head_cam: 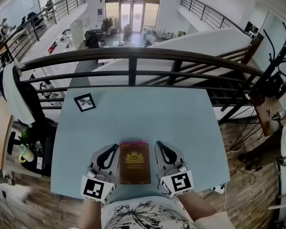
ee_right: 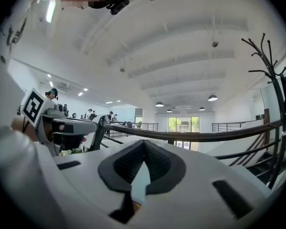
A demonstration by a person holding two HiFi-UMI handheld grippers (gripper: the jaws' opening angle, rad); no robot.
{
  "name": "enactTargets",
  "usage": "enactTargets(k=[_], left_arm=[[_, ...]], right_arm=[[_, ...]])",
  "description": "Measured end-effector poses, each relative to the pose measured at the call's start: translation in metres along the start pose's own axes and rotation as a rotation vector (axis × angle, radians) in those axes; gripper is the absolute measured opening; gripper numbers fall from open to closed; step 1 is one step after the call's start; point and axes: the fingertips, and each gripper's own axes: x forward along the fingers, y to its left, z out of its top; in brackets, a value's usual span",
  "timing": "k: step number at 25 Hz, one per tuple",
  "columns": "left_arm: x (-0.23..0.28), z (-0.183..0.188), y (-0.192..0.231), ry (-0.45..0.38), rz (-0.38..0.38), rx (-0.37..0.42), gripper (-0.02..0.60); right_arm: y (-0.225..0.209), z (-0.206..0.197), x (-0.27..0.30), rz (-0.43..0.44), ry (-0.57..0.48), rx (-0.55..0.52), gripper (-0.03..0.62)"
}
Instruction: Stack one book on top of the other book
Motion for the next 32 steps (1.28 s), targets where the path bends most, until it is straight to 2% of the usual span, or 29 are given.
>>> enactTargets(k=[7,12,25,32], left_arm=[[-0.006,-0.003,0.007,0.027,0.04,-0.031,0.021],[-0.007,-0.006,0.009,0.04,0.055,-0.055,0.021],[-0.012,-0.026,0.021,0.076,0.086,-0.087,0.017],[-0.011,-0.021,0.022,0.083,0.094,-0.106,0.012]], right_arm=[[0.007,0.002,-0.005,0.021,-0.021,-0.029,-0.008],[0.009,-0.004,-0.003,0.026,0.007,-0.056,-0.008],[0.019,-0.011,0.0,0.027,0.017,-0.04,-0.008],[0.021,-0.011,0.001,0.035,0.025,-0.045,-0.008]])
